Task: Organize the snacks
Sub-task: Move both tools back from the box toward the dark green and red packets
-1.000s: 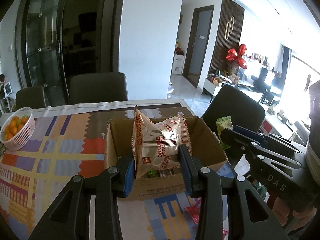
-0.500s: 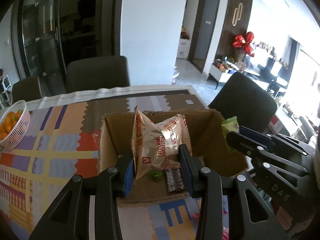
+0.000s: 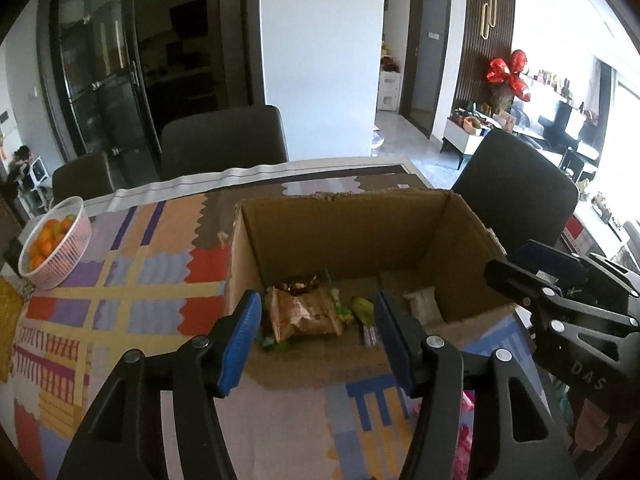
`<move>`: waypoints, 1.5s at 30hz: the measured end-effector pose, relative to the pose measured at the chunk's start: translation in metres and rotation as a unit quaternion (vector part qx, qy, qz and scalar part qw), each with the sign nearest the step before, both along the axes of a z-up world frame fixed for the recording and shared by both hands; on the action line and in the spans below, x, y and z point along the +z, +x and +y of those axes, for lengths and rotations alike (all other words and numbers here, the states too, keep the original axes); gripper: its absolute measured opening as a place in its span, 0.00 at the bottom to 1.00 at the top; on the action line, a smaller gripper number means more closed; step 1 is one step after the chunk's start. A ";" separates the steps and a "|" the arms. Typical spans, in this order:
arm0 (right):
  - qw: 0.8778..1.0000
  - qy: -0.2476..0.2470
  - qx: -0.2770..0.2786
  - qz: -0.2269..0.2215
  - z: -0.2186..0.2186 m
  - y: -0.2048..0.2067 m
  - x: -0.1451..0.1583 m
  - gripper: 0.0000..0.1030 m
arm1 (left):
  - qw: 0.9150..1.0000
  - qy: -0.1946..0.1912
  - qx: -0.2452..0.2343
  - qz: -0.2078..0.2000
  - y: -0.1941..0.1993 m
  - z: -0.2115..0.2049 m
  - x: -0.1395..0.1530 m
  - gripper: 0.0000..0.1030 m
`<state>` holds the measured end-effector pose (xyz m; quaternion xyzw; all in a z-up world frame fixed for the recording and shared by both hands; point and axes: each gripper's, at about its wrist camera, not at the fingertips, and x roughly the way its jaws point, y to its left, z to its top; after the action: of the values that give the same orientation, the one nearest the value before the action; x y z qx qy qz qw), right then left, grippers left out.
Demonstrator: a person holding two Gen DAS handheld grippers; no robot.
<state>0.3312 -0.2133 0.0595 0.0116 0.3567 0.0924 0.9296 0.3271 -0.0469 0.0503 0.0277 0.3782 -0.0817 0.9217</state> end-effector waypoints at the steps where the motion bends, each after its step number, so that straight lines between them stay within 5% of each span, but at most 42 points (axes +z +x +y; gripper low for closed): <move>1: 1.000 -0.004 0.001 -0.003 0.000 -0.007 0.001 0.49 | 1.000 -0.002 -0.002 -0.002 -0.006 0.000 0.001 0.57; 14: 1.000 0.000 0.022 -0.014 -0.007 -0.071 0.003 0.52 | 1.000 -0.009 -0.014 -0.009 -0.072 -0.006 0.003 0.61; 29: 0.999 -0.013 0.040 0.029 -0.007 -0.116 -0.036 0.52 | 0.995 -0.040 0.007 0.088 -0.117 -0.009 -0.056 0.62; 45: 0.991 -0.011 0.045 0.128 -0.013 -0.128 -0.104 0.52 | 0.979 -0.065 0.035 0.189 -0.136 -0.023 -0.126 0.62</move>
<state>0.2035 -0.2267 -0.0444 -0.0029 0.4742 0.1278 0.8711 0.1916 -0.0698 -0.0755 -0.0615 0.5399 -0.0771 0.8359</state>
